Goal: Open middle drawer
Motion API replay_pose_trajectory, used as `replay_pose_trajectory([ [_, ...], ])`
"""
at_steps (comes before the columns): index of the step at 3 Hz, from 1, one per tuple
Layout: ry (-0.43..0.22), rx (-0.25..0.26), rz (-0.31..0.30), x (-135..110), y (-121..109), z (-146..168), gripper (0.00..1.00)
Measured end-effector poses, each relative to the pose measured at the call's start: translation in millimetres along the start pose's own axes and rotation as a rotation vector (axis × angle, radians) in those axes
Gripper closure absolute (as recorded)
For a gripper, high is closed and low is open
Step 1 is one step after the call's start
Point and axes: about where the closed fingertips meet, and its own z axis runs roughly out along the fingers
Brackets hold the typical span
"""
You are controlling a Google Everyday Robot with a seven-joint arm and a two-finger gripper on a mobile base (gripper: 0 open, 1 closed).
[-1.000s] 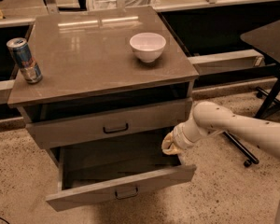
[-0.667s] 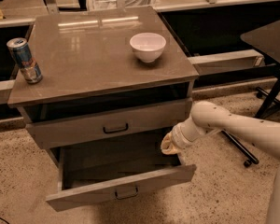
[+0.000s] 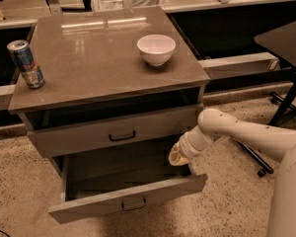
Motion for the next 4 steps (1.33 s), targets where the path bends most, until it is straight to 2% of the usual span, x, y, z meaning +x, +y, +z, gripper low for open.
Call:
replay_pose_trajectory([
  [1,0.001,-0.035,0.009,3.7,6.5,10.5,1.0],
  [4,0.032,-0.181,0.037,4.7,52.0,29.7,1.0],
])
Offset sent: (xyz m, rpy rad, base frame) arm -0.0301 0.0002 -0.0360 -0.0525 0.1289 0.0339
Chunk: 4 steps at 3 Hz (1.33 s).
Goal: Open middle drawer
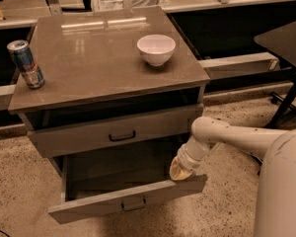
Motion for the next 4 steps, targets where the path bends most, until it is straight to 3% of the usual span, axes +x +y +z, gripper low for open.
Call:
replay_pose_trajectory([
  [2,0.023,-0.062,0.007,-0.5,22.1,-2.7,1.0],
  [4,0.039,-0.058,0.006,-2.2,28.7,-16.4,1.0],
])
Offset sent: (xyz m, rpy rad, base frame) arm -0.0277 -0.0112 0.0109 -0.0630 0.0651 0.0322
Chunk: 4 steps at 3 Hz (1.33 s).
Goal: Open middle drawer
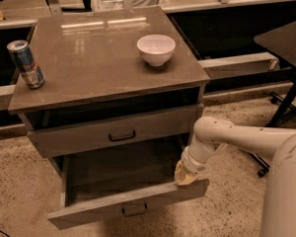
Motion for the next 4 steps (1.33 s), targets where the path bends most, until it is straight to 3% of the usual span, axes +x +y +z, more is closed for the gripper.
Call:
replay_pose_trajectory([
  [3,-0.043,0.116,-0.053,-10.7,-56.8,-3.1,1.0],
  [4,-0.044,0.105,-0.046,-5.9,-67.1,10.9,1.0],
])
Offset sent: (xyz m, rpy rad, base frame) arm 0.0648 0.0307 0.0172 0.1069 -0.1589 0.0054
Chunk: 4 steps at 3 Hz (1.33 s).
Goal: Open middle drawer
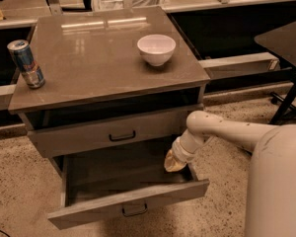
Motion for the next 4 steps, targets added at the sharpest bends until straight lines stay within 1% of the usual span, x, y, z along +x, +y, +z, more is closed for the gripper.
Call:
replay_pose_trajectory([
  [1,0.002,-0.035,0.012,7.0,2.1,16.5,1.0],
  [2,0.007,-0.077,0.034,16.6,10.6,28.7,1.0],
  [3,0.015,-0.124,0.06,24.6,27.4,31.7,1.0],
  [4,0.022,-0.144,0.07,26.2,41.1,27.0,1.0],
])
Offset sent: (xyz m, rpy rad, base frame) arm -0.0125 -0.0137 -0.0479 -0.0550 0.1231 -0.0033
